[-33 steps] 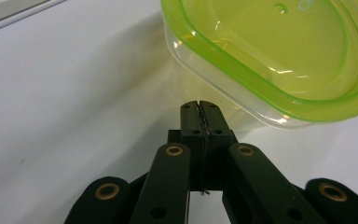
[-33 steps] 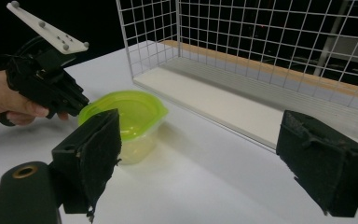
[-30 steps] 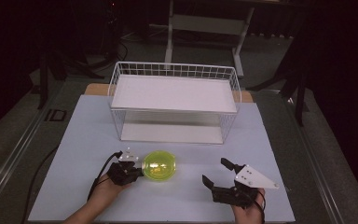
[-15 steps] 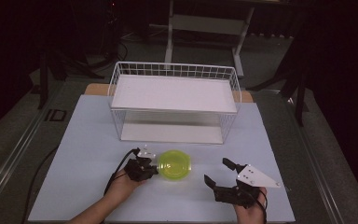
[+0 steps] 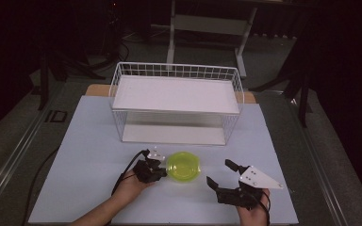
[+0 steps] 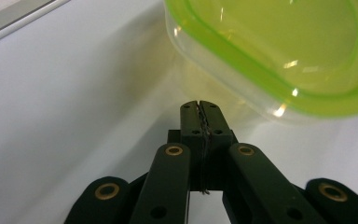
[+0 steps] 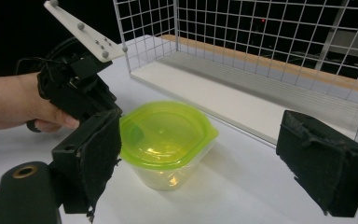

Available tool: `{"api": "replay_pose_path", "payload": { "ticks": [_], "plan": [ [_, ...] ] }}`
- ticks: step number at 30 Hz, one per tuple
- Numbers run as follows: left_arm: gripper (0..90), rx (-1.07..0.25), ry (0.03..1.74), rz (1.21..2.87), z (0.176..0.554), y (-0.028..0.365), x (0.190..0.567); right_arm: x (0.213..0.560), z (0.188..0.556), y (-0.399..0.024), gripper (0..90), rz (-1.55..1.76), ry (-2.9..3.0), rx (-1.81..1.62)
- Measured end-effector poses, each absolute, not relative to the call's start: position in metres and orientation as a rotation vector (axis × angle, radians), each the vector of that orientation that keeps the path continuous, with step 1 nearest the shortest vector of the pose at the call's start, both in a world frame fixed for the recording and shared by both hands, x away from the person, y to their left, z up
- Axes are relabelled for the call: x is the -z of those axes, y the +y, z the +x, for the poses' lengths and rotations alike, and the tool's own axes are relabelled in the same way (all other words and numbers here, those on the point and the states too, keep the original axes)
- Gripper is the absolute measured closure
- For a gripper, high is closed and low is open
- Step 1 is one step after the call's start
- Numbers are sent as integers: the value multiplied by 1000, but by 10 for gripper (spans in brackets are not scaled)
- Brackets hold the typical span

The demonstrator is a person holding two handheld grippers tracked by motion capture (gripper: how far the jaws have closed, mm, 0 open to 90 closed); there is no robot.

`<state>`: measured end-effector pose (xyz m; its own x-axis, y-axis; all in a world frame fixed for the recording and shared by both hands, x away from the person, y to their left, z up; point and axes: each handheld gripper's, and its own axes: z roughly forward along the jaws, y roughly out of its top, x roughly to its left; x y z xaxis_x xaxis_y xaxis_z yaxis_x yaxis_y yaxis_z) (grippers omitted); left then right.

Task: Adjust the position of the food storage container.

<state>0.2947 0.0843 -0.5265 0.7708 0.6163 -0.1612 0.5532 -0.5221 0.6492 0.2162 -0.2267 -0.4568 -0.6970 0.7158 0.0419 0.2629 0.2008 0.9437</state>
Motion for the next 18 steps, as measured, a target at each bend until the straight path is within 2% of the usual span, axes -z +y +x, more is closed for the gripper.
{"api": "replay_pose_path", "payload": {
  "ticks": [6,10,14,15,16,18],
  "plan": [
    [899,-92,845,2161,283,112,518,457,215,-225,139,901,2076,-1495],
    [843,-96,816,2079,271,132,509,458,216,-223,139,898,2085,-1476],
    [688,-100,779,2009,259,146,500,460,218,-221,139,892,2106,-1461],
    [604,-100,779,2009,259,146,500,460,218,-221,139,892,2106,-1461],
    [604,-94,781,1995,257,148,497,460,218,-221,139,894,2109,-1461],
    [478,-82,776,1952,254,153,492,460,218,-221,139,895,2108,-1456]
  ]
}}
